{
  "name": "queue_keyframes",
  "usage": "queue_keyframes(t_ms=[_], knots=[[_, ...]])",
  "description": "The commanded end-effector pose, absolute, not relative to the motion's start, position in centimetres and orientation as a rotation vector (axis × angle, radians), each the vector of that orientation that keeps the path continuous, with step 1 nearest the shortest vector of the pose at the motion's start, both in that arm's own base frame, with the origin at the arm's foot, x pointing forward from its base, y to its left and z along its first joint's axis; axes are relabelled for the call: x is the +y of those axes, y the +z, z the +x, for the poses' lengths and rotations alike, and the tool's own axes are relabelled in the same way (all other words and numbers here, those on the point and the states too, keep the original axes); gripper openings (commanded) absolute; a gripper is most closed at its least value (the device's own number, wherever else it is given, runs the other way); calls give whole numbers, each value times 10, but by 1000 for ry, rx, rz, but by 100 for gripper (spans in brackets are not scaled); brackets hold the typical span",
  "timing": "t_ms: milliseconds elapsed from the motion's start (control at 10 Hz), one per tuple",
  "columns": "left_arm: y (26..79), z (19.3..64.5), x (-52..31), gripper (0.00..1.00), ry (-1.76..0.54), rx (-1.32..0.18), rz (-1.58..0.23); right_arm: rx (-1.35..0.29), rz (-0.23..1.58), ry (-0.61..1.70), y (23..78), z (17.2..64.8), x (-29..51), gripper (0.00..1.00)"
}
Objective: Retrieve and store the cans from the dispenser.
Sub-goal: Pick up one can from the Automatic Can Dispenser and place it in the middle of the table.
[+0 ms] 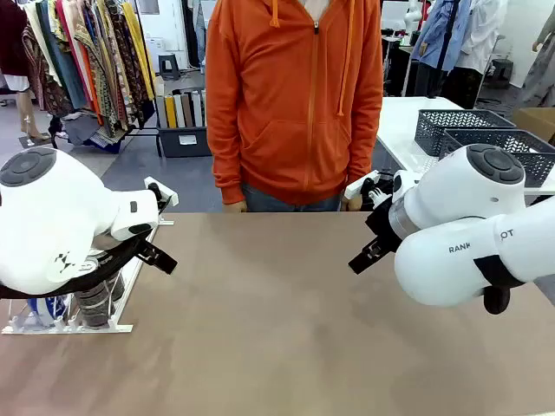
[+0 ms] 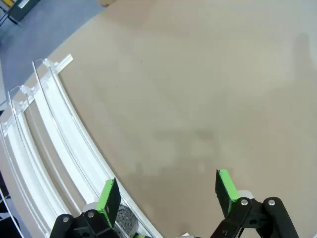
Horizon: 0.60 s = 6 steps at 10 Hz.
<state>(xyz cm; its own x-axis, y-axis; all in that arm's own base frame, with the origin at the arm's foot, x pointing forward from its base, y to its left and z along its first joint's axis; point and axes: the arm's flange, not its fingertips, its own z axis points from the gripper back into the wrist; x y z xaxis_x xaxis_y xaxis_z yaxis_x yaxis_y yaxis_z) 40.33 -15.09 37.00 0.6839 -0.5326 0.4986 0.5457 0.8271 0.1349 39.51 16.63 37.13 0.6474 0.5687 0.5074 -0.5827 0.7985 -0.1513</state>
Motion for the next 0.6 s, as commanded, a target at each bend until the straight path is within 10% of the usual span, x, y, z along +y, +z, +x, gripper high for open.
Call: queue_keyframes(t_ms=[0, 500], knots=[[370, 403, -151, 100, -604, -551, -25, -568, 26, 655, 371, 395, 166, 100], [370, 403, -151, 100, -604, -551, -25, -568, 26, 655, 371, 395, 166, 100]])
